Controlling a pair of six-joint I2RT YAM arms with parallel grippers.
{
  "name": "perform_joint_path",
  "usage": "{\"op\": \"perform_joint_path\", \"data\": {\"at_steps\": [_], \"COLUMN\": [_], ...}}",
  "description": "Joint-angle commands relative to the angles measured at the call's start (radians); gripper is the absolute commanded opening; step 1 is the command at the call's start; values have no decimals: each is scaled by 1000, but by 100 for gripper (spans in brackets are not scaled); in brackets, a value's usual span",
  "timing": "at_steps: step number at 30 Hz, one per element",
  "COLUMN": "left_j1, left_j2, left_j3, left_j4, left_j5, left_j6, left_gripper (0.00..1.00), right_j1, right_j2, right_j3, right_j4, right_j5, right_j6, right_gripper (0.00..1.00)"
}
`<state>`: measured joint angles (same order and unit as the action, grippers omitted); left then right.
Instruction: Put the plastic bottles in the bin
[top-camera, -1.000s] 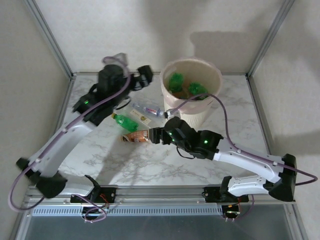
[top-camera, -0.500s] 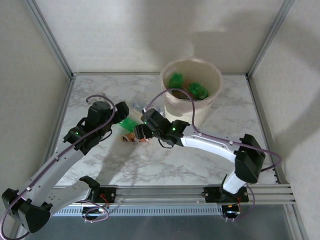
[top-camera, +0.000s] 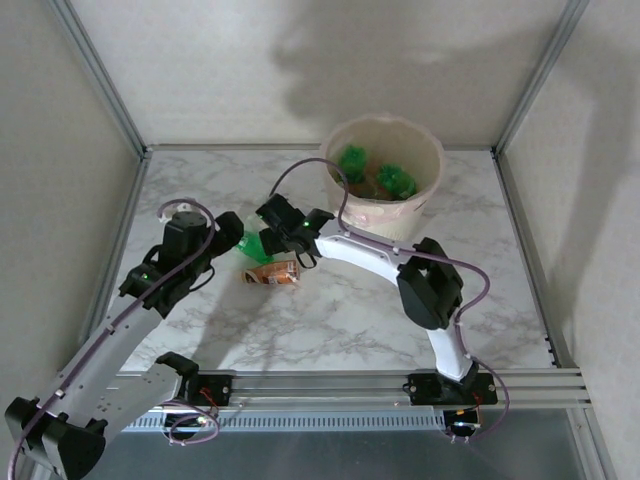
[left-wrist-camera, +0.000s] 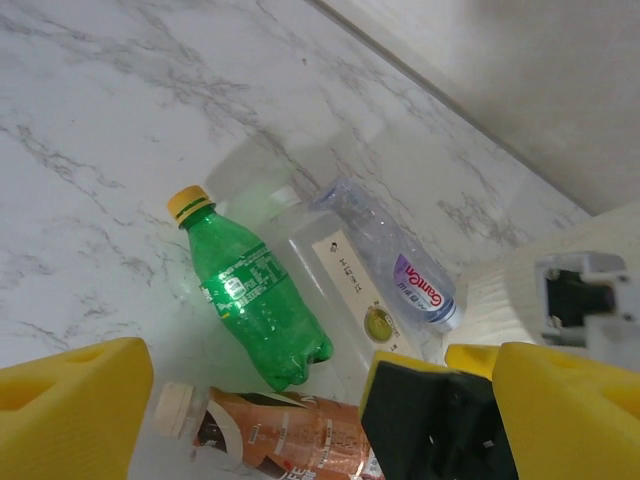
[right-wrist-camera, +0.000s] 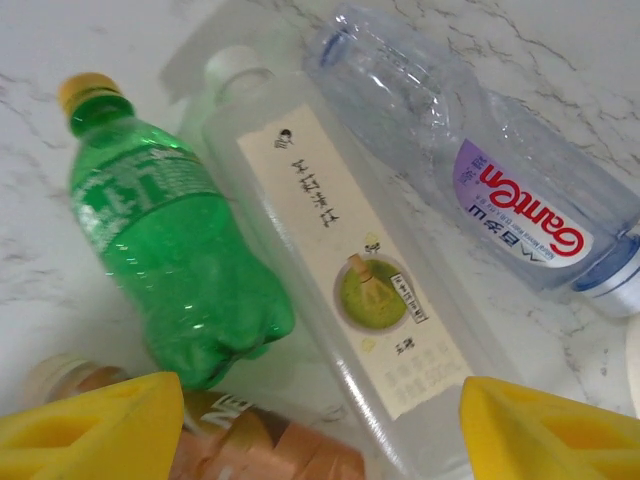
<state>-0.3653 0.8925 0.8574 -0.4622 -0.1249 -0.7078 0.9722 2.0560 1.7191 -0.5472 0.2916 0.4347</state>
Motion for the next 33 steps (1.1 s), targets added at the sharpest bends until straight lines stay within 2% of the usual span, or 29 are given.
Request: {"op": "perform_joint_path", "data": {"at_steps": [1,5,12,20,24,33], "left_j1": [26,47,63,73,75,81], "left_j2": [-18,-24,-20,-17,-17,-13], "left_j3": [-24,-36,-38,-41,-42,-51], "left_j4": [-30,-26,-23,-23,-21,-15], "left_j5": [28,48,69,80,83,91], "left_j6": [-3,-4,-3,-3,-4,-10], "left_gripper": [87,87,86,85,85,84], "right_j1": [-13,-22,-38,-48,-49,-10], "right_j2": [60,116,170,205,198,158], "right_j3": [72,117,142,143,122,111], "right_j4": [-102,-128,-123,-108,-92,-101], "right_j5": [41,47,54,-6,-41,-65], "right_j6": [-42,-67,-95,-126,-121,-110], "right_gripper": [74,78,77,77,69,68]}}
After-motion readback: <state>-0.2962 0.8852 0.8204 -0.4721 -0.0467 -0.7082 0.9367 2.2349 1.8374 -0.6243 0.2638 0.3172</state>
